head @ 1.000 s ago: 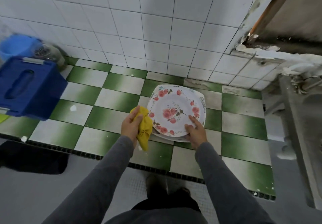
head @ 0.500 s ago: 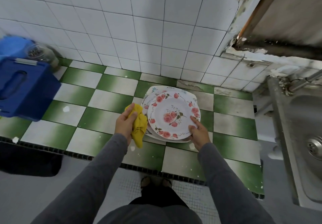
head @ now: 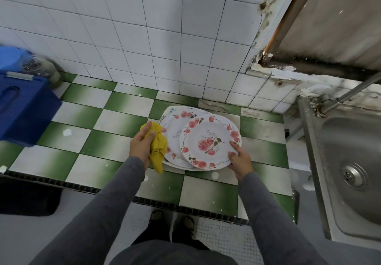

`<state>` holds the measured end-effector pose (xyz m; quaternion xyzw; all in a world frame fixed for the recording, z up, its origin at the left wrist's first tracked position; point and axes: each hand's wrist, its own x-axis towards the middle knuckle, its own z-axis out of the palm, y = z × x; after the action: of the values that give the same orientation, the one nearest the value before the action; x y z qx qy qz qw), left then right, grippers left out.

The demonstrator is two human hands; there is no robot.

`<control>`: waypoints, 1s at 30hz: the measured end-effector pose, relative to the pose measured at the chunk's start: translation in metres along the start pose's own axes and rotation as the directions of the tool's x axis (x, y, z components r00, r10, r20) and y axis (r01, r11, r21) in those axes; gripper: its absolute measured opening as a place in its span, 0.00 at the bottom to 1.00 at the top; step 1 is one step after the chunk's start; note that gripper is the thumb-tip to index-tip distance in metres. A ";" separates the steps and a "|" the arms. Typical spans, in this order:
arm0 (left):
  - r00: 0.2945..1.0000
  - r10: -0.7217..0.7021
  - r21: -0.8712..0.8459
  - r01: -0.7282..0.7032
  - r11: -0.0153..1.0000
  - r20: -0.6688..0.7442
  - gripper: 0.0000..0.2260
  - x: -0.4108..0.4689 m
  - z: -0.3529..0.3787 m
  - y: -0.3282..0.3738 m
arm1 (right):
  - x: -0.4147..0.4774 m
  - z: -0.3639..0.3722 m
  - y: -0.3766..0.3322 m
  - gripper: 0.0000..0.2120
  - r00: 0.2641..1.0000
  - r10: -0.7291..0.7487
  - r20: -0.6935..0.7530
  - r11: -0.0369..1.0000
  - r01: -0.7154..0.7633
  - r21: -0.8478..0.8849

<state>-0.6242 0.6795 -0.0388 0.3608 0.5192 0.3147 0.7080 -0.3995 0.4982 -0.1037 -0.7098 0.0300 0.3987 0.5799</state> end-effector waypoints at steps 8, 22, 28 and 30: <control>1.000 -0.021 0.007 0.021 1.000 0.022 0.20 0.008 0.001 0.013 | 0.000 0.003 0.001 0.20 0.999 -0.002 -0.051 1.000 0.001 -0.012; 0.998 -0.040 0.049 0.038 0.998 0.051 0.19 0.020 -0.014 0.027 | -0.010 0.010 0.003 0.20 0.993 -0.030 -0.112 0.999 0.032 0.014; 0.997 -0.043 0.062 0.040 0.997 0.056 0.19 0.021 -0.016 0.026 | -0.017 0.014 0.004 0.20 0.986 -0.052 -0.160 0.998 0.059 0.038; 0.997 -0.044 0.063 0.040 0.997 0.064 0.19 0.021 -0.016 0.027 | -0.019 0.015 0.005 0.20 0.983 -0.062 -0.171 0.996 0.071 0.045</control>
<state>-0.6359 0.7139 -0.0302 0.3814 0.5125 0.2715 0.7198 -0.4227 0.5014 -0.0960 -0.7267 0.0658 0.3164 0.6062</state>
